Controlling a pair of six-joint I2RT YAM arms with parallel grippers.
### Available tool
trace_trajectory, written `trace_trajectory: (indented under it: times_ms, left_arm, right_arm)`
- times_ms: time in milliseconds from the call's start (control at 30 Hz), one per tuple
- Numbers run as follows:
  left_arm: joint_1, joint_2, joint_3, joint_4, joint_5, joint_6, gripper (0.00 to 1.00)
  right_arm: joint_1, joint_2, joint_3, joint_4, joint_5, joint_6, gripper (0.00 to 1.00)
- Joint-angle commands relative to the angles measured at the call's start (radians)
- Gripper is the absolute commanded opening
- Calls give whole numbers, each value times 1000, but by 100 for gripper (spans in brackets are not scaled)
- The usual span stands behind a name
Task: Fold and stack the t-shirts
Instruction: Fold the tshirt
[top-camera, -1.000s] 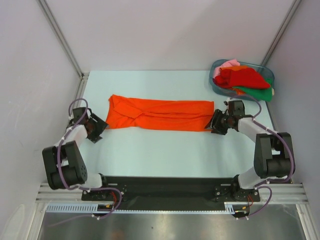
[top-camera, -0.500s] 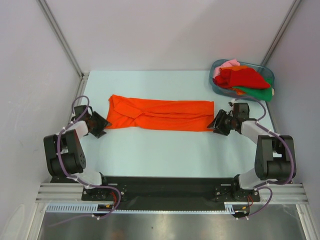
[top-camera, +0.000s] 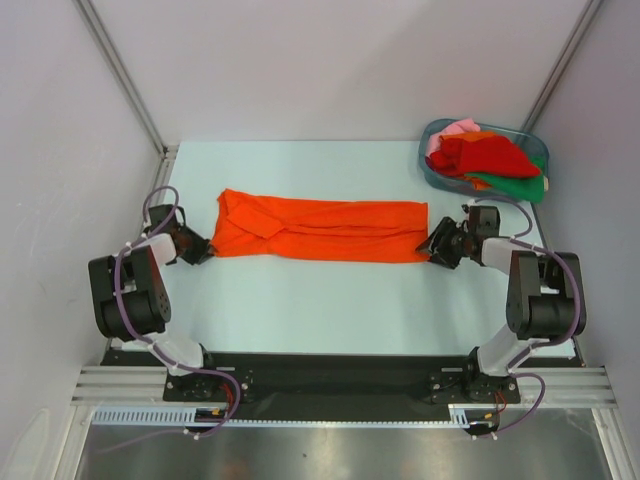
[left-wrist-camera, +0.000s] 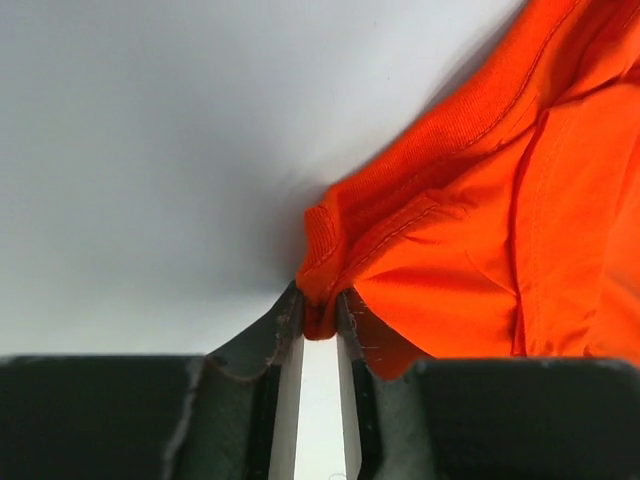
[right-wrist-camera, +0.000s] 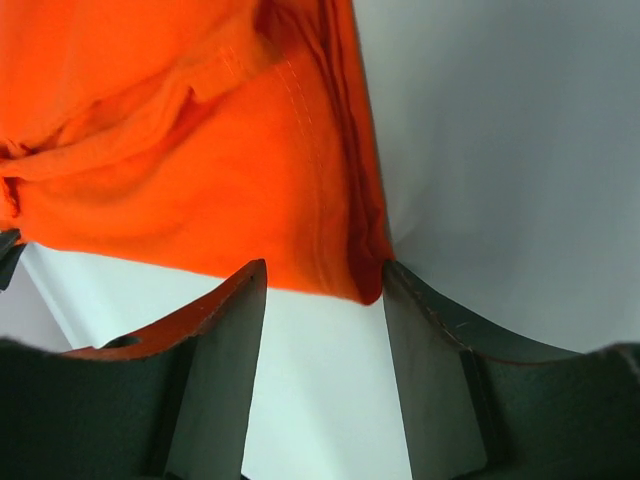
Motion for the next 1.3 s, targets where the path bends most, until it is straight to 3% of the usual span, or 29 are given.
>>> trace_trajectory:
  times_ms: [0,100,133,267,333,433,467,500,533,600,633,733,800,967,1067,1267]
  left_arm:
    - [7,12,57,6,-44,11,21]
    - [7,23,76,6,-44,19,12]
    - [7,32,84,2,-50,28,2]
    - [9,34,107,-41,-109,35,0]
    - [9,17,97,-44,-129,28,1]
    - [7,-20,78,-67,-160,21,2]
    - [9,-34,74,-91,-172,21,9]
    - [9,-64,64,-99,-194,21,20]
    - [9,-89,56,-115,-206,21,38]
    - [9,-167,21,-115,-211,22,50]
    - [9,-193,13,-115,-196,30,54]
    - [-10,-293,1,-122,-160,47,54]
    - [-45,-345,-8,-115,-140,47,54]
    - [-157,-335,-1,18,63,18,49]
    - [-207,-278,25,74,100,10,46]
    - [-261,-125,145,95,173,41,43]
  right_arm:
    - [1,69,2,63,34,36,56]
    - [1,89,0,34,58,40,50]
    - [1,86,-6,24,81,37,46]
    - [1,32,-69,7,136,35,15]
    - [1,5,-92,-3,139,32,8]
    - [9,-52,-104,-35,138,3,11]
    - [10,-73,-97,-71,147,-11,15]
    - [15,-96,-86,-97,162,-26,28]
    - [24,-150,-62,-150,206,-61,35]
    - [27,-199,-29,-195,247,-92,46]
    - [29,-224,-12,-213,277,-109,48]
    - [59,-282,61,-250,307,-163,53]
    - [143,-285,87,-191,305,-163,54]
    - [353,-137,204,-39,288,-44,54]
    - [479,-31,233,163,256,64,46]
    - [673,283,435,343,248,185,30]
